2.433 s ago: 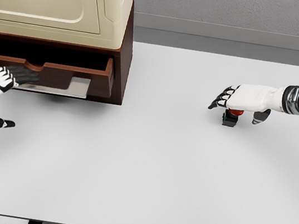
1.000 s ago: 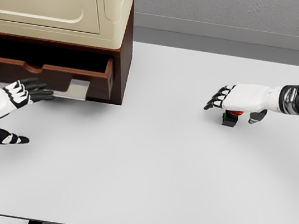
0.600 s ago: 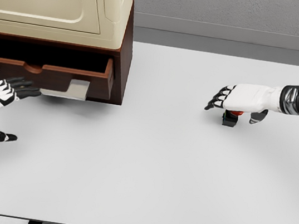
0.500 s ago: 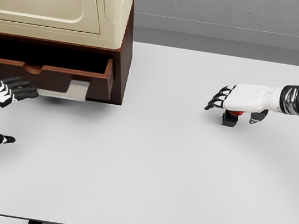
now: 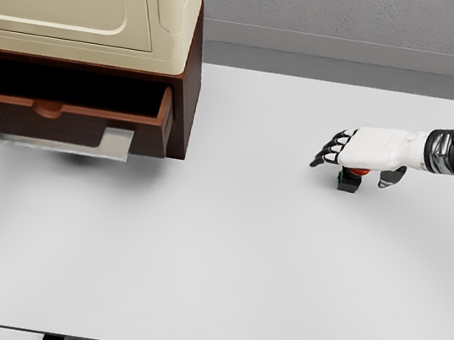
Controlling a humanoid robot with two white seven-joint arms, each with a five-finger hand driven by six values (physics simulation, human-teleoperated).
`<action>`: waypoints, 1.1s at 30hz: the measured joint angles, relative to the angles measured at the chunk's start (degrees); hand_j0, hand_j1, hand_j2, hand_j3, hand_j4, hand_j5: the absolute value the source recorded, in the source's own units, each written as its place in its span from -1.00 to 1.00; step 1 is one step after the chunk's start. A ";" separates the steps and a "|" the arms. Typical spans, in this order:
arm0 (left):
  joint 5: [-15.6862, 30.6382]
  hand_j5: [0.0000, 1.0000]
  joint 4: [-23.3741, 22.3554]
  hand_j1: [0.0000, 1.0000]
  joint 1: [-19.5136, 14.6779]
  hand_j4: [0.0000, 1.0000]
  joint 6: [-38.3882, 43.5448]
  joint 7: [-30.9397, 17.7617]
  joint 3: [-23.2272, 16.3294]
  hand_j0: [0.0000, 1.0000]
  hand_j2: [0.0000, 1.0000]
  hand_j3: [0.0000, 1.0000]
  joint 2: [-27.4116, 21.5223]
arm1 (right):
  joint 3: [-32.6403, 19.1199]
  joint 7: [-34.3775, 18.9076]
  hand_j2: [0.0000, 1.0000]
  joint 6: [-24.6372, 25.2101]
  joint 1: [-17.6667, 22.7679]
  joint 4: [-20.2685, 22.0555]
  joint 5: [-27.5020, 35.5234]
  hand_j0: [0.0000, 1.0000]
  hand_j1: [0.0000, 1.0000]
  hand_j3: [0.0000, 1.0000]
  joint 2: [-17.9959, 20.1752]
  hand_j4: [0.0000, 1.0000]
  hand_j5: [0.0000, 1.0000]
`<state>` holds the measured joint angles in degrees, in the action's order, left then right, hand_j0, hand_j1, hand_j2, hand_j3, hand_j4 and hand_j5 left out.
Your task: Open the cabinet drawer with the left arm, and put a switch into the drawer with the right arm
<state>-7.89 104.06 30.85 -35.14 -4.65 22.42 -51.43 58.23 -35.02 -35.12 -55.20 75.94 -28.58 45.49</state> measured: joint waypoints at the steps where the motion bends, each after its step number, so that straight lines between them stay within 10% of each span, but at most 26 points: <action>1: 0.58 1.00 -0.25 1.00 -0.09 1.00 0.03 -0.07 1.69 1.00 1.00 1.00 0.35 | 0.00 0.00 1.00 0.00 0.00 0.00 0.00 1.00 1.00 1.00 0.00 1.00 1.00; 7: 2.56 1.00 -0.75 1.00 -8.25 1.00 0.11 -0.38 5.75 1.00 1.00 1.00 0.61 | 0.01 0.00 1.00 0.01 0.00 0.00 0.02 1.00 1.00 1.00 0.07 1.00 1.00; 10: 2.73 1.00 -0.77 1.00 -17.75 1.00 0.12 -0.58 0.55 1.00 1.00 1.00 0.53 | 0.00 0.00 1.00 0.00 0.00 0.00 0.00 1.00 1.00 1.00 0.08 1.00 1.00; 15: 2.45 1.00 -0.77 1.00 -18.98 1.00 0.11 -0.71 -4.54 1.00 1.00 1.00 0.54 | 0.01 0.00 0.66 0.00 0.00 0.00 0.01 0.66 0.66 0.66 -0.02 0.66 0.66; 19: 2.54 1.00 -0.72 1.00 -26.28 1.00 0.11 -0.76 -9.56 1.00 1.00 1.00 0.59 | 0.01 0.00 0.60 0.00 0.00 0.00 0.01 0.60 0.60 0.60 -0.07 0.60 0.60; 27: 2.19 1.00 -0.70 1.00 -28.65 1.00 0.10 -0.90 -17.89 1.00 1.00 1.00 0.81 | 0.10 0.00 0.67 0.00 0.26 -0.06 -0.27 0.67 0.67 0.67 0.10 0.67 0.67; 33: 2.10 1.00 -0.76 1.00 -27.95 1.00 0.10 -0.92 -19.21 1.00 1.00 1.00 1.51 | 0.09 0.00 0.24 0.00 0.26 -0.08 -0.31 0.24 0.24 0.24 0.11 0.24 0.24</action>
<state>-5.79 103.29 2.90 -35.04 -5.57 3.21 -49.92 58.33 -35.01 -35.12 -54.93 75.85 -28.90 45.60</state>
